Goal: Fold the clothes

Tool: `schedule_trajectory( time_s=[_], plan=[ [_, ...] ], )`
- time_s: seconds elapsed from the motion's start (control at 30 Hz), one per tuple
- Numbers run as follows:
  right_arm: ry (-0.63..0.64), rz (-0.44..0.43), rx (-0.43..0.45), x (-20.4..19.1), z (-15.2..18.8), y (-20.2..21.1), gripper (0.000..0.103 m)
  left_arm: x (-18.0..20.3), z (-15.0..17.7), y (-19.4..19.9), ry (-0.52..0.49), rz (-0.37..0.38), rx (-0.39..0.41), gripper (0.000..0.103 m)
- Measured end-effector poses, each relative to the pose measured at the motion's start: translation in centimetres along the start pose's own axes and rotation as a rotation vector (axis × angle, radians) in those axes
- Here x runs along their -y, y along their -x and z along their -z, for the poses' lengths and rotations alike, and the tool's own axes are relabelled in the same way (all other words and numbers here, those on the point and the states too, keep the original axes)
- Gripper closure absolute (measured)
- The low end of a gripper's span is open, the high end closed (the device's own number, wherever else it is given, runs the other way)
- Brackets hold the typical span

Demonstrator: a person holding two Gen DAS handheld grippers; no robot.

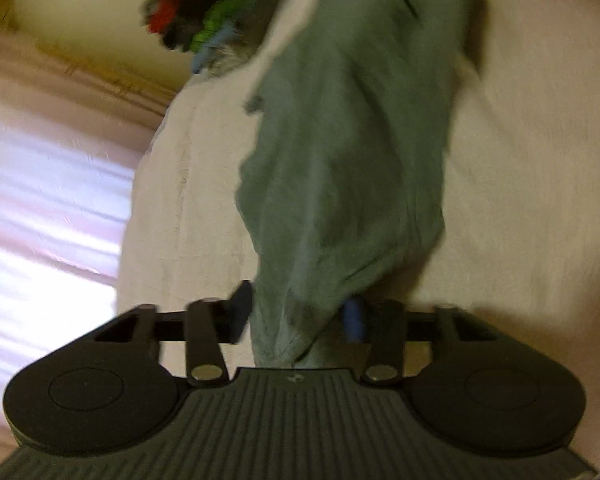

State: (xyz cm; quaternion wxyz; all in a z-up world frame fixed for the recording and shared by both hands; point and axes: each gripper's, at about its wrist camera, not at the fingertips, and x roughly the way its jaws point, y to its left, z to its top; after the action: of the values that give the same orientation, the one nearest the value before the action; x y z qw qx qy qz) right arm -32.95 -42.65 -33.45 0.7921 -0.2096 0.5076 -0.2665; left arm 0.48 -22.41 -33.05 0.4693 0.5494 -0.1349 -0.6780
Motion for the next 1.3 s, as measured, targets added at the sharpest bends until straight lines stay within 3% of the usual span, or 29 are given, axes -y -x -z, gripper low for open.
schedule_trajectory(
  time_s=[0.03, 0.07, 0.2, 0.4, 0.53, 0.7, 0.83, 1.07, 1.17, 1.3],
  plan=[
    [-0.029, -0.01, 0.021, 0.7, -0.3, 0.5, 0.102, -0.7, -0.2, 0.3, 0.048, 0.042, 0.011, 0.089],
    [-0.064, -0.02, 0.034, 1.5, -0.5, 0.9, 0.102, -1.4, -0.4, 0.6, 0.096, 0.083, 0.023, 0.097],
    [-0.243, -0.02, 0.082, 5.3, -2.3, 2.7, 0.102, -4.4, -1.0, 1.0, 0.306, 0.136, 0.027, 0.1],
    [-0.525, 0.04, 0.231, 15.0, -6.3, 6.5, 0.103, -13.0, -2.4, 4.4, 0.721, -0.014, 0.106, 0.101],
    [-0.636, 0.068, 0.396, 21.4, -8.8, 11.2, 0.103, -19.3, -3.8, 8.9, 0.874, -0.167, 0.174, 0.101],
    [-0.724, 0.052, 0.594, 26.8, -11.1, 18.0, 0.103, -23.9, -7.1, 17.4, 0.926, -0.311, 0.294, 0.101],
    [-0.719, 0.013, 0.726, 28.5, -11.7, 23.8, 0.103, -27.3, -9.7, 24.2, 0.96, -0.42, 0.385, 0.101],
    [-0.656, 0.001, 0.902, 29.5, -11.0, 33.9, 0.103, -26.3, -13.0, 37.9, 0.886, -0.56, 0.464, 0.101],
    [-0.643, 0.005, 0.963, 30.4, -11.4, 37.2, 0.103, -26.5, -14.8, 41.8, 0.848, -0.61, 0.493, 0.101],
    [-0.608, 0.012, 0.995, 31.6, -12.7, 40.0, 0.103, -27.9, -16.0, 44.3, 0.863, -0.608, 0.512, 0.101]
  ],
)
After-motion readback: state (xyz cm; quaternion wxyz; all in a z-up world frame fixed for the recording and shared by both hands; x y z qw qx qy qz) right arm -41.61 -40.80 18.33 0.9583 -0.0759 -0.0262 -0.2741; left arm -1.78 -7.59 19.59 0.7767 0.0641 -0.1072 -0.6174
